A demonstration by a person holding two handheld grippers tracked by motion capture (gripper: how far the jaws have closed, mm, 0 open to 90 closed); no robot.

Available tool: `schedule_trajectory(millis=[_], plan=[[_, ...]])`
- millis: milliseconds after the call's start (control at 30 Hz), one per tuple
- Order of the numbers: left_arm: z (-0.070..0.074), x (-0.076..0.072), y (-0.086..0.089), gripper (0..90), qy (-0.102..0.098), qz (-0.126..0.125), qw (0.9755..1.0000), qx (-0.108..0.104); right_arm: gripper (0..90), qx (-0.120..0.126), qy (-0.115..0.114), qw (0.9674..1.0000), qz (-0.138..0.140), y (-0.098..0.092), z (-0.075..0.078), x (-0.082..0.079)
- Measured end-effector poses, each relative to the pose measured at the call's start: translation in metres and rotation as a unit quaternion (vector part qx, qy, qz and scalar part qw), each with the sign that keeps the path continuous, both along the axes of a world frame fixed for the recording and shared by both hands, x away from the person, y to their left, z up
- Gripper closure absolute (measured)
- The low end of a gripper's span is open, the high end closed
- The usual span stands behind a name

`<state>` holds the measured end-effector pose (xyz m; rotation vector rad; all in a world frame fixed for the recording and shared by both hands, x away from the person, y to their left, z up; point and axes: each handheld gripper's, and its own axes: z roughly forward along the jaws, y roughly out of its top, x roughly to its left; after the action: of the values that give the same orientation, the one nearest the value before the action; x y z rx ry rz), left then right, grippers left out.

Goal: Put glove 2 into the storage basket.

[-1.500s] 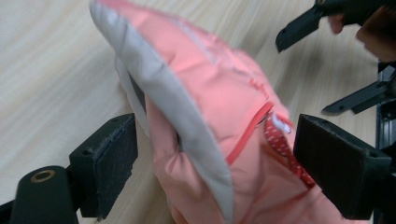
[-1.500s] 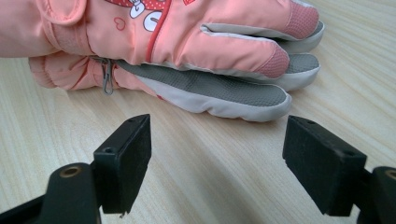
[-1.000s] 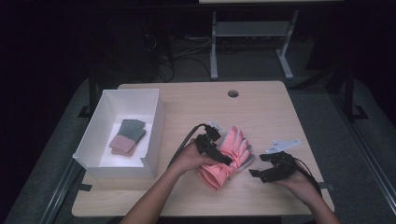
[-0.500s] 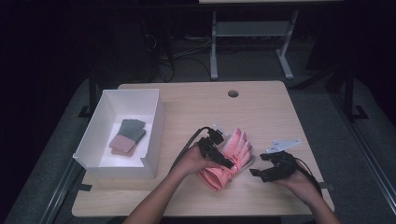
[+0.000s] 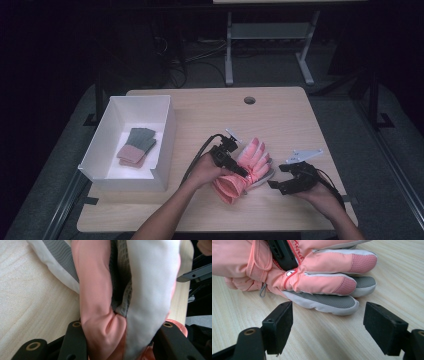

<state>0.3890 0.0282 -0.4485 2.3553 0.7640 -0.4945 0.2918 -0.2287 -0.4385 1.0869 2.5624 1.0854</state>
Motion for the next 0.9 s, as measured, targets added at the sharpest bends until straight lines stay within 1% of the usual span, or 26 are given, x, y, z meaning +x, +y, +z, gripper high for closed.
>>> schedule_trajectory(millis=[67, 167, 300, 400, 433, 467, 500, 533, 567, 600, 667, 733, 767, 900], plan=[[0.001, 0.002, 0.003, 60.6, 0.004, -0.003, 0.9999, -0.009, 22.8, 0.004, -0.003, 1.0000, -0.002, -0.001, 0.001, 0.000], [0.003, 0.002, 0.005, 60.8, 0.006, -0.005, 0.9999, -0.011, 22.4, 0.006, -0.002, 1.0000, -0.002, -0.001, 0.001, 0.000], [0.008, 0.001, 0.006, 61.6, 0.006, -0.007, 0.9997, -0.021, 21.1, 0.008, -0.001, 1.0000, -0.003, -0.001, 0.001, 0.000], [0.015, 0.003, 0.010, 62.0, -0.006, -0.001, 0.9998, -0.021, 19.8, 0.010, -0.001, 0.9999, -0.004, -0.001, 0.001, 0.000], [0.017, 0.004, 0.011, 62.1, -0.006, 0.003, 0.9997, -0.024, 19.4, 0.012, -0.001, 0.9999, -0.004, -0.001, 0.001, 0.000], [0.019, 0.005, 0.013, 62.1, -0.007, 0.007, 0.9997, -0.024, 19.2, 0.014, 0.000, 0.9999, -0.005, -0.001, 0.001, 0.000], [0.022, 0.005, 0.015, 62.2, -0.011, 0.010, 0.9997, -0.021, 19.0, 0.015, 0.000, 0.9999, -0.005, -0.001, 0.002, 0.000], [0.022, 0.005, 0.015, 62.2, -0.011, 0.010, 0.9997, -0.021, 19.0, 0.015, 0.000, 0.9999, -0.005, -0.001, 0.002, 0.000], [0.025, 0.006, 0.016, 62.2, -0.016, 0.011, 0.9996, -0.018, 19.0, 0.015, 0.001, 0.9999, -0.006, -0.001, 0.001, 0.000], [0.028, 0.007, 0.018, 62.2, -0.017, 0.011, 0.9997, -0.016, 18.7, 0.013, 0.001, 0.9999, -0.005, -0.001, 0.001, 0.000], [0.035, 0.008, 0.021, 62.1, -0.023, 0.018, 0.9994, -0.020, 18.4, 0.011, 0.001, 0.9999, -0.003, -0.001, 0.001, 0.000], [0.040, 0.009, 0.023, 62.0, -0.025, 0.018, 0.9993, -0.019, 18.2, 0.013, 0.002, 0.9999, -0.002, 0.000, 0.001, 0.000], [0.045, 0.009, 0.025, 61.9, -0.029, 0.029, 0.9989, -0.024, 17.9, 0.012, 0.002, 0.9999, -0.002, -0.001, 0.001, 0.000], [0.057, 0.010, 0.030, 61.7, -0.036, 0.042, 0.9981, -0.027, 16.5, 0.012, 0.002, 0.9999, -0.002, 0.000, 0.001, 0.001]])
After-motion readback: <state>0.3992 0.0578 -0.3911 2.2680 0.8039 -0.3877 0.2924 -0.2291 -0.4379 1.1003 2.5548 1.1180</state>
